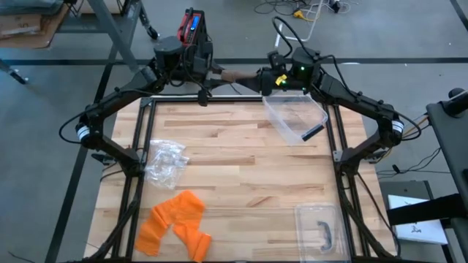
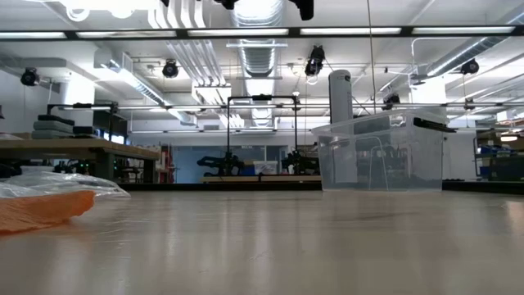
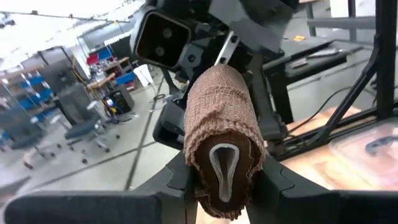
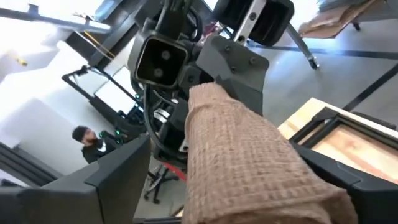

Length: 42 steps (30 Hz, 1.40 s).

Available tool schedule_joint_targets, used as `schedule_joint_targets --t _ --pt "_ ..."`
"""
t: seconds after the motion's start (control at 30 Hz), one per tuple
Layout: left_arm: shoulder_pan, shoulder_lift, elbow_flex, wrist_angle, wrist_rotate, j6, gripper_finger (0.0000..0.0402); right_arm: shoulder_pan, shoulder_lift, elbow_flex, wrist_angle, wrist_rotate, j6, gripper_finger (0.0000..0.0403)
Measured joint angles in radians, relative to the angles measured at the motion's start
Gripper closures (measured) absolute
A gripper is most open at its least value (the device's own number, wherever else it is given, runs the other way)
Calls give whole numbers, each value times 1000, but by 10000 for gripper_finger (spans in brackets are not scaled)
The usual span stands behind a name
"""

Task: Roll bandage
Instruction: Roll the brown bandage

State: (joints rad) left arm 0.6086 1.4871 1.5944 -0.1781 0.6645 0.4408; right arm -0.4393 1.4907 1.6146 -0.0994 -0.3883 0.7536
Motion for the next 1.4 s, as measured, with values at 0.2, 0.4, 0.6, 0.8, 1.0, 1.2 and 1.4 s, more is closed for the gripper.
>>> schedule_joint_targets --t 0.2,0.4,0.6,0.8,1.0,1.2,1.4 --pt "-3 0 0 2 2 113 316 0 0 0 2 17 29 124" --pt "-3 -1 0 3 0 102 293 0 0 0 0 41 -63 211" --pt "3 -1 -1 -6 15 -99 233 -6 0 0 8 46 -311 293" --pt "12 -6 -2 13 59 -302 153 -6 -1 0 3 49 -665 292" --pt "11 -4 -2 20 60 -313 109 -6 0 0 -4 49 -763 289" --pt "11 -2 -2 37 60 -327 156 -6 1 0 -81 49 -836 295" --pt "11 -2 -2 32 60 -292 281 -5 1 0 -67 52 -796 290"
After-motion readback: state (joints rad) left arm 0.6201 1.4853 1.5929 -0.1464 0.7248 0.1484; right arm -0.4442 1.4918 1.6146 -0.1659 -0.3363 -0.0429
